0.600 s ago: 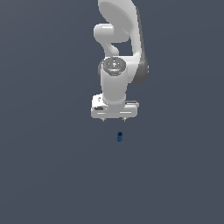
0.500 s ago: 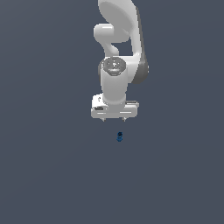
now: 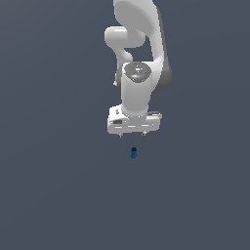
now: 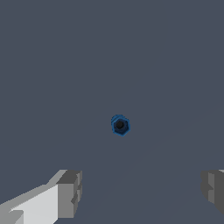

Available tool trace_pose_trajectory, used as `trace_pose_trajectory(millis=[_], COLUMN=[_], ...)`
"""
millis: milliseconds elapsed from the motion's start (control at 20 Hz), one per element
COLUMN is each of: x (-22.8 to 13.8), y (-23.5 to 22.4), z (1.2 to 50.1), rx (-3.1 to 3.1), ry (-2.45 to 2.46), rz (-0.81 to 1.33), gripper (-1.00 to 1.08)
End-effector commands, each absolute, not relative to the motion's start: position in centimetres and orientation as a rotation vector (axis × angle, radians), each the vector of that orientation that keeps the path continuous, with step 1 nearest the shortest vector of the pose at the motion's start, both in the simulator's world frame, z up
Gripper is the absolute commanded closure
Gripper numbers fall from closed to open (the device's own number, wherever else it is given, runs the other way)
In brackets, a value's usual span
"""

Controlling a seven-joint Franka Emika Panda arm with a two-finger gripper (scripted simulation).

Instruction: Pick up the object and move it to a goal position.

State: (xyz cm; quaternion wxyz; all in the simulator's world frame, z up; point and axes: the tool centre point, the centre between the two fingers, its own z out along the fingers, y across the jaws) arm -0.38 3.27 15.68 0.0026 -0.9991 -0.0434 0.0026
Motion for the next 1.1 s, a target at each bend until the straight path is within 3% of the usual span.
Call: trace_pose_trajectory(millis=[0,1050], x=[-0.3,1.2], y=[3.2,3.9], z=[15.7,12.1], rx=[-3.134,-3.110], ry=[-0.136,0.388], rz=[0.007,0.007], gripper=[-0.92,-0.92])
